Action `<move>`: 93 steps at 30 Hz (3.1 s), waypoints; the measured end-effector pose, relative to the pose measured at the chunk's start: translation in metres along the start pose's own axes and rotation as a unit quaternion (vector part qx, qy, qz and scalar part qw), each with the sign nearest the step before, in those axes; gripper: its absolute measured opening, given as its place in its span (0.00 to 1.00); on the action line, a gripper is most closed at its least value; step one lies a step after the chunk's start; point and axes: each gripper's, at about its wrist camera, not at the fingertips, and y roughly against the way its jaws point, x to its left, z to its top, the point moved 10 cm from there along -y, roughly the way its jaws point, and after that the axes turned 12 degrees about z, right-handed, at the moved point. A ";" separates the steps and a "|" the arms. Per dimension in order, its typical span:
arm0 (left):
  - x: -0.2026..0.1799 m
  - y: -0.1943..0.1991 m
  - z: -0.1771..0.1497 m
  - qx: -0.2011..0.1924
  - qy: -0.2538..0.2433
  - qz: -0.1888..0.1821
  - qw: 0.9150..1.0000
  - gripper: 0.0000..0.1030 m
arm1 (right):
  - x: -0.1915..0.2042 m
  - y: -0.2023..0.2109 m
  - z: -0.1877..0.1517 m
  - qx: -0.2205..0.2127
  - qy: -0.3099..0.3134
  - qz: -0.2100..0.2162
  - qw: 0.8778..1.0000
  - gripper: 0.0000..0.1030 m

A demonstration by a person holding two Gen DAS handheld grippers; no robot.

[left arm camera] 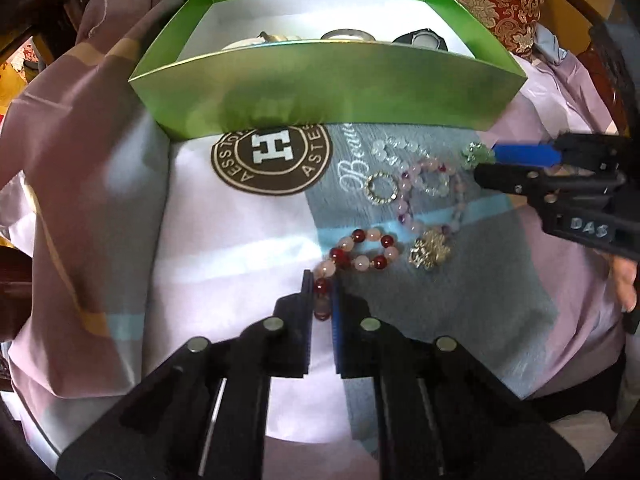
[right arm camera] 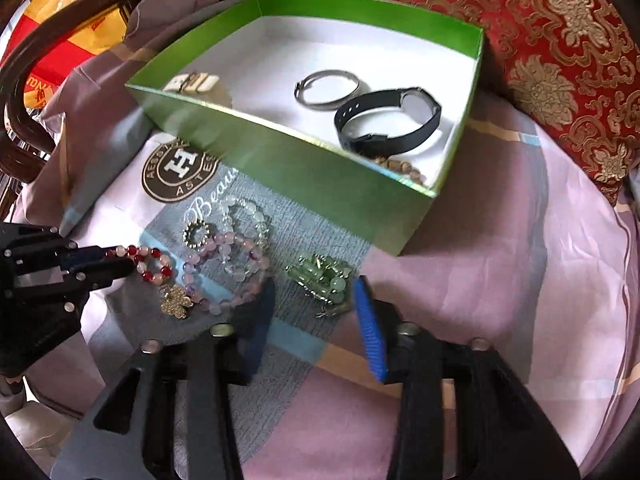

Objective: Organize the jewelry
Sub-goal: 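Move the left gripper down onto the red-and-pink bead bracelet, then close the left gripper on the red-and-pink bracelet and lift while the right gripper grasps the green jade pendant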

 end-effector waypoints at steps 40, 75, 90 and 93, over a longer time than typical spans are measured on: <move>0.011 -0.019 0.024 -0.003 0.022 0.011 1.000 0.32 | 0.004 -0.007 0.002 -0.004 -0.009 0.007 1.000 0.15; -0.007 0.080 0.056 -0.110 0.011 0.006 0.994 0.07 | -0.003 0.039 0.015 -0.061 -0.025 0.023 0.998 0.15; -0.011 0.077 0.054 -0.107 0.010 -0.001 0.994 0.07 | -0.003 0.042 0.016 -0.061 -0.023 0.026 0.998 0.15; -0.009 0.078 0.054 -0.108 0.011 -0.001 0.994 0.07 | -0.003 0.040 0.016 -0.059 -0.021 0.026 0.998 0.15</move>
